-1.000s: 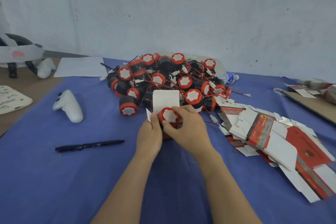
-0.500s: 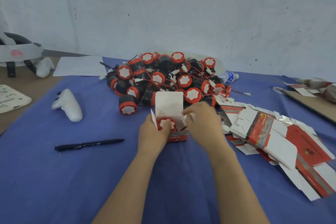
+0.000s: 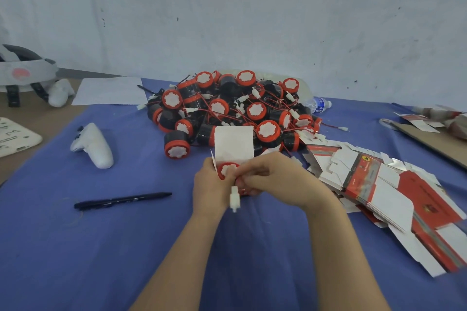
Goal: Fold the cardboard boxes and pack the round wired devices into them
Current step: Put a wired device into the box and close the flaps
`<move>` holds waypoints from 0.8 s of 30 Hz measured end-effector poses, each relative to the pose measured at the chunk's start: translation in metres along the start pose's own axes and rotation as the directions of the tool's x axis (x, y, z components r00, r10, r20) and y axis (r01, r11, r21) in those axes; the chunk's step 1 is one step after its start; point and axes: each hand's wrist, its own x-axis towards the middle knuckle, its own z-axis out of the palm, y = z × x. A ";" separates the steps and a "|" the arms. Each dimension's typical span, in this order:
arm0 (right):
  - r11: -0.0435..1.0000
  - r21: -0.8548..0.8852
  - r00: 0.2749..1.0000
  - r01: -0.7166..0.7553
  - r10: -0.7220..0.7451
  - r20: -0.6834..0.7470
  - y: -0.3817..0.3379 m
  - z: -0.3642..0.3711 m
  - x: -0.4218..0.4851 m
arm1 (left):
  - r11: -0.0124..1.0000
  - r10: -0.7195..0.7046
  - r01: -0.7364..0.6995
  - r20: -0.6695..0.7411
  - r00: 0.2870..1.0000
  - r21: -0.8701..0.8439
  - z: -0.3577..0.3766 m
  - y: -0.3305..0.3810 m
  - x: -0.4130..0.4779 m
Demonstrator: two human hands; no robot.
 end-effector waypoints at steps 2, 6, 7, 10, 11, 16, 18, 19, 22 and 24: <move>0.986 -0.161 0.993 0.031 -0.048 -0.104 0.005 0.005 0.007 | 1.000 0.008 -0.008 0.003 1.000 0.019 0.000 -0.001 0.000; 0.964 -0.260 0.950 0.051 -0.127 -0.284 0.012 0.018 0.019 | 0.999 0.035 -0.035 -0.013 0.999 0.032 0.000 -0.001 -0.001; 0.968 -0.245 0.937 0.055 -0.135 -0.321 0.015 0.022 0.022 | 0.997 0.045 -0.045 -0.005 0.999 0.066 0.000 0.000 0.000; 1.000 0.002 0.880 -0.021 0.020 -0.474 0.018 0.026 0.027 | 0.996 0.032 -0.031 -0.015 0.999 0.085 0.001 0.000 0.000; 0.990 0.132 0.857 -0.047 0.108 -0.503 0.019 0.027 0.027 | 0.996 0.027 -0.025 -0.020 0.999 0.080 0.001 0.000 -0.001; 0.735 0.672 0.838 0.092 0.306 -0.451 0.024 0.020 0.028 | 0.998 0.017 -0.016 -0.025 1.000 0.066 0.000 0.000 -0.002; 0.604 0.779 0.837 0.168 0.329 -0.437 0.021 0.018 0.028 | 0.997 0.021 -0.019 -0.023 1.000 0.074 0.000 0.000 -0.002; 0.534 0.821 0.837 0.202 0.341 -0.428 0.023 0.017 0.028 | 0.997 0.023 -0.021 -0.024 0.999 0.075 0.000 0.000 -0.002; 0.477 0.839 0.841 0.262 0.314 -0.441 0.027 0.016 0.028 | 0.997 0.016 -0.015 -0.023 1.000 0.075 0.000 0.001 -0.001; 0.650 0.724 0.816 0.233 0.273 -0.509 0.027 0.017 0.029 | 0.997 0.009 -0.008 -0.018 1.000 0.075 0.000 0.001 -0.001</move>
